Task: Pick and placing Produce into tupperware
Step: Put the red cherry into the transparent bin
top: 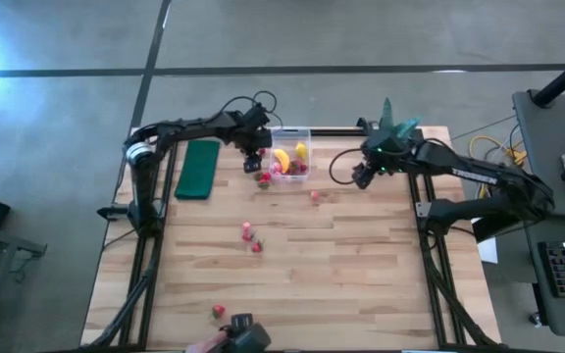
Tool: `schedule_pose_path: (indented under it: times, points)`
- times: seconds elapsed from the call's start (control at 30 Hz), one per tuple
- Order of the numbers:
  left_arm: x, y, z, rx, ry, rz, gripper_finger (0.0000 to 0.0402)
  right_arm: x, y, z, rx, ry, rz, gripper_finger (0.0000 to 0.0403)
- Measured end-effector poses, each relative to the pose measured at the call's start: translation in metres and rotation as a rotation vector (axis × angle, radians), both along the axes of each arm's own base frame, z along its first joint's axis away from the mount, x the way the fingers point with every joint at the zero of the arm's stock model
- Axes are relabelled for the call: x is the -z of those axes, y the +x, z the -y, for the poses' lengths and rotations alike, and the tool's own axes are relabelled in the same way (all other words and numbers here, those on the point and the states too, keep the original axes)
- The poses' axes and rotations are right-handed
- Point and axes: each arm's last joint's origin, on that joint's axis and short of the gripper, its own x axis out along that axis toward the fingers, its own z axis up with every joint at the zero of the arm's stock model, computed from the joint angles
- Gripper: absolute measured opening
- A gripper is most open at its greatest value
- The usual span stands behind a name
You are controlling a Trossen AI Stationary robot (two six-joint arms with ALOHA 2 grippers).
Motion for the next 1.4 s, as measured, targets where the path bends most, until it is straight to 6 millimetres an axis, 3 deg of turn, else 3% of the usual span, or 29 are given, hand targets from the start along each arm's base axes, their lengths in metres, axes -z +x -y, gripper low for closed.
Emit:
schedule_pose_path:
  times: [0.23, 0.57, 1.17, 1.4]
  points:
    - [-0.001, 0.012, -0.012, -0.017, 0.045, -0.049, 0.0208, 0.006, -0.011, -0.005, 0.041, 0.009, 0.028, 0.0237]
    - [0.0, 0.012, -0.017, -0.007, 0.068, -0.032, 0.0208, 0.0, -0.006, -0.001, -0.016, -0.106, 0.059, 0.0238]
    - [0.005, 0.013, -0.02, 0.006, 0.066, 0.032, 0.0208, -0.054, -0.001, 0.005, -0.048, -0.359, 0.075, 0.0235]
    - [0.02, 0.012, -0.027, -0.009, 0.036, 0.003, 0.0208, -0.07, -0.001, 0.005, -0.056, -0.402, 0.094, 0.0233]
